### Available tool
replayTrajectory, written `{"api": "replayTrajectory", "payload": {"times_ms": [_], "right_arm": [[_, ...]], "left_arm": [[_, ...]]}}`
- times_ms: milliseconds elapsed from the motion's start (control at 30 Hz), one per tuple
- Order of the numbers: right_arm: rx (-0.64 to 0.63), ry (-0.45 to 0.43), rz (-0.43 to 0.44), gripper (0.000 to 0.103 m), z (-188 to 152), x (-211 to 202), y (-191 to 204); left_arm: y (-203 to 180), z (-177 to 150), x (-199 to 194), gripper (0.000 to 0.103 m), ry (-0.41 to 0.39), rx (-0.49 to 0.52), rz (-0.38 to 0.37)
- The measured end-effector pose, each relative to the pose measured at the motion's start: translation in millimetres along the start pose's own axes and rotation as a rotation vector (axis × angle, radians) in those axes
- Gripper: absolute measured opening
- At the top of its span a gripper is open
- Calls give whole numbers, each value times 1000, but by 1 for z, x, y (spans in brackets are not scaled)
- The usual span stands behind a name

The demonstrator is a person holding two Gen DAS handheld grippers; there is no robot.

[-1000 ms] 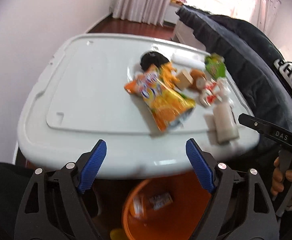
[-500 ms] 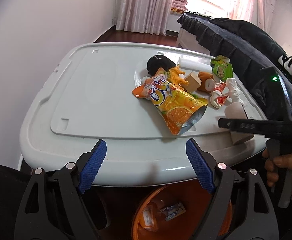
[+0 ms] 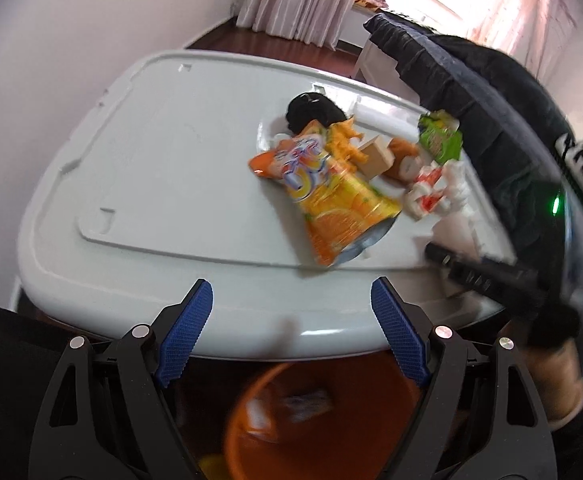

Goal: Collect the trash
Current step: 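Grasp the orange Cici pouch with the left tool while the right tool grasps the white cup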

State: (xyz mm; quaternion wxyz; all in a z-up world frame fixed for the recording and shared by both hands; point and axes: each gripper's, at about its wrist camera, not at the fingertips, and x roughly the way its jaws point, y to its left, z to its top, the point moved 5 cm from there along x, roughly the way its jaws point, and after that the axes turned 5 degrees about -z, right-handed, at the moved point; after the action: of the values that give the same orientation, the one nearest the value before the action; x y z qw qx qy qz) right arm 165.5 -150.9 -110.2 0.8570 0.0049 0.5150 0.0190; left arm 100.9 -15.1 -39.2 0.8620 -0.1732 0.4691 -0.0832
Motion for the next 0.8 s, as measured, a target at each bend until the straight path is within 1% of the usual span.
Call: {"api": "replayTrajectory", "payload": {"times_ms": [67, 233, 367, 400, 533, 700, 800], "right_arm": [[26, 2, 15, 46, 2, -1, -7], [63, -17, 36, 46, 0, -8, -21], [82, -12, 48, 47, -2, -10, -27], [91, -10, 51, 47, -2, -9, -27], [105, -1, 62, 47, -3, -8, -30], [107, 4, 68, 47, -1, -6, -28], [105, 4, 70, 47, -1, -6, -27]], "left_arm": [[-6, 14, 3, 80, 7, -36, -13], [-25, 58, 22, 80, 13, -80, 29], [-33, 82, 51, 80, 84, -148, 56], [-33, 86, 59, 80, 104, -166, 75], [-25, 87, 83, 80, 164, -222, 136], [-18, 79, 101, 80, 201, -224, 197], [-14, 72, 114, 80, 224, -226, 215]]}}
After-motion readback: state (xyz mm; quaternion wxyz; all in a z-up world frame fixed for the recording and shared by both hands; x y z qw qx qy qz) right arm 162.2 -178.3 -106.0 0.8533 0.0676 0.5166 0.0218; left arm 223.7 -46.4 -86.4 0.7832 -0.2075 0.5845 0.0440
